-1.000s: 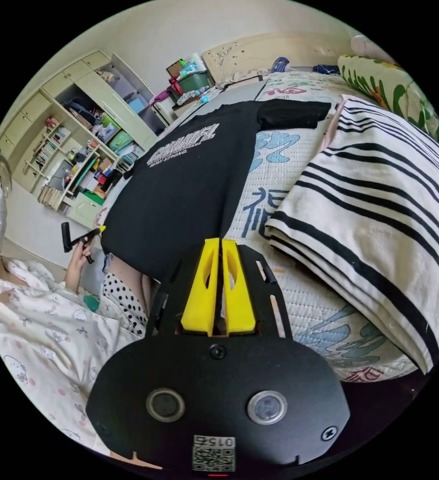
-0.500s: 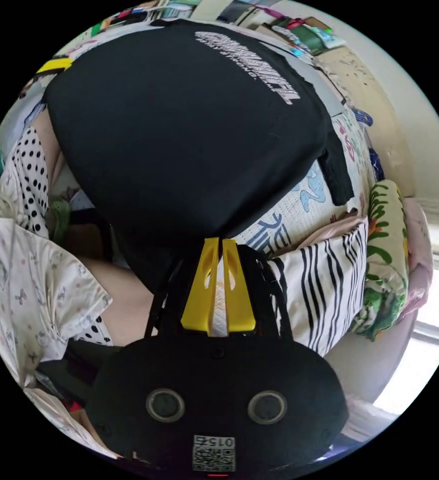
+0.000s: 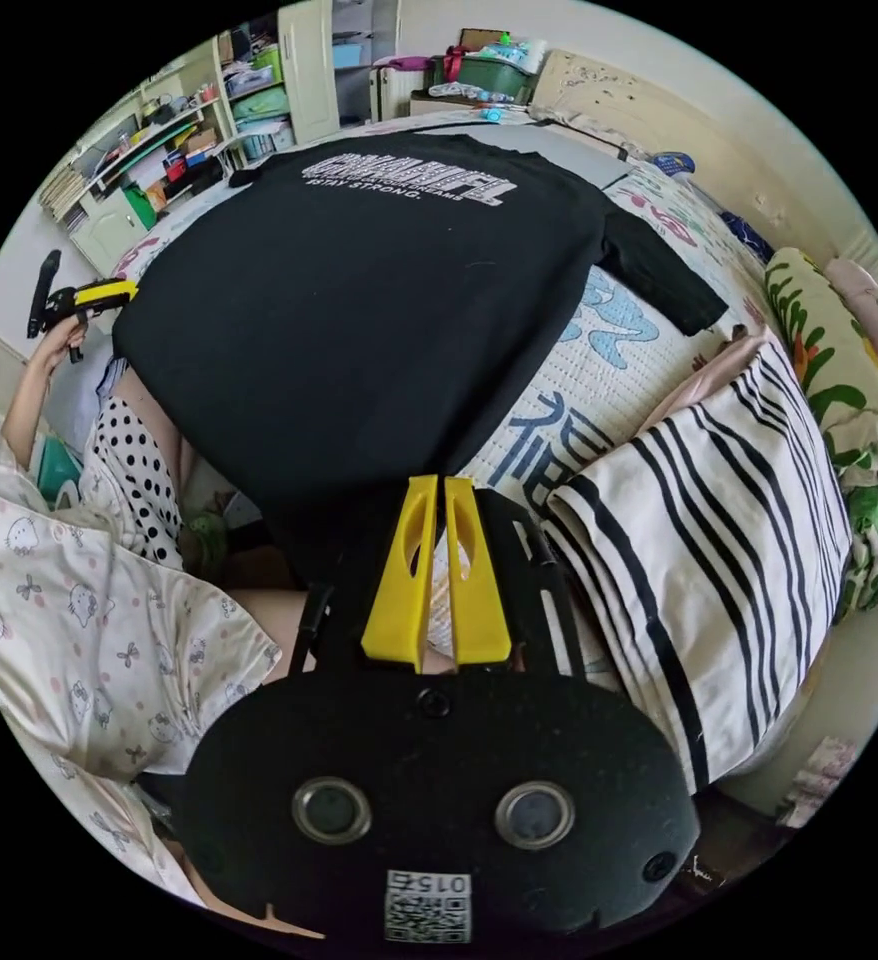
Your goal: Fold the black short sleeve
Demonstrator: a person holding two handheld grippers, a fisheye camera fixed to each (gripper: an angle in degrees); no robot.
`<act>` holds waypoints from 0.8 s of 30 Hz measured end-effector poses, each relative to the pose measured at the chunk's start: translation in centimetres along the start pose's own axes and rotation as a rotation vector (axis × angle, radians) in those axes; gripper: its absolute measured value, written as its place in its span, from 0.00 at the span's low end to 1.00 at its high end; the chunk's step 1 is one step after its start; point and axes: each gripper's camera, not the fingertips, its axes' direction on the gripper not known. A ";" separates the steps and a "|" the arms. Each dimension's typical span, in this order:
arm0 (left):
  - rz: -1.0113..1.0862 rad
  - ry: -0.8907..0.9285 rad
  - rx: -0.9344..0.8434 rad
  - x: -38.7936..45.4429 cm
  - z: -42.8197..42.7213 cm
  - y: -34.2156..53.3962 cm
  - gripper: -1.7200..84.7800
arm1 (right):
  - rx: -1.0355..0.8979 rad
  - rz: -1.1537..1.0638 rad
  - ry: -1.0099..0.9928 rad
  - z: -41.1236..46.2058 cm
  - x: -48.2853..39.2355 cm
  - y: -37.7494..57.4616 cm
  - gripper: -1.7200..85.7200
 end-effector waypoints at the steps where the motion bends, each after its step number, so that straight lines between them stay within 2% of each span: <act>1: -0.025 0.015 0.003 -0.4 0.1 -0.1 0.03 | -0.003 -0.021 0.024 0.0 -0.5 0.1 0.02; 6: -0.078 0.064 0.002 -1.9 0.3 -0.5 0.03 | -0.047 -0.086 0.104 -0.2 -1.9 -0.2 0.02; 12: -0.042 0.056 -0.073 -2.3 1.0 -2.6 0.02 | -0.012 -0.054 0.056 -2.0 -1.0 0.7 0.02; 15: -0.032 0.069 -0.091 -2.7 1.5 -3.2 0.02 | 0.085 0.067 -0.087 -3.3 1.7 2.4 0.02; 17: -0.037 0.085 -0.088 -3.1 1.8 -3.3 0.02 | 0.189 0.200 -0.257 -3.9 4.4 4.6 0.02; 19: -0.045 0.094 -0.083 -3.3 2.1 -3.3 0.02 | 0.242 0.221 -0.284 -4.4 4.7 5.6 0.02; 24: -0.058 0.075 -0.071 -3.2 2.8 -3.2 0.03 | 0.196 0.093 -0.089 -7.0 1.5 4.3 0.02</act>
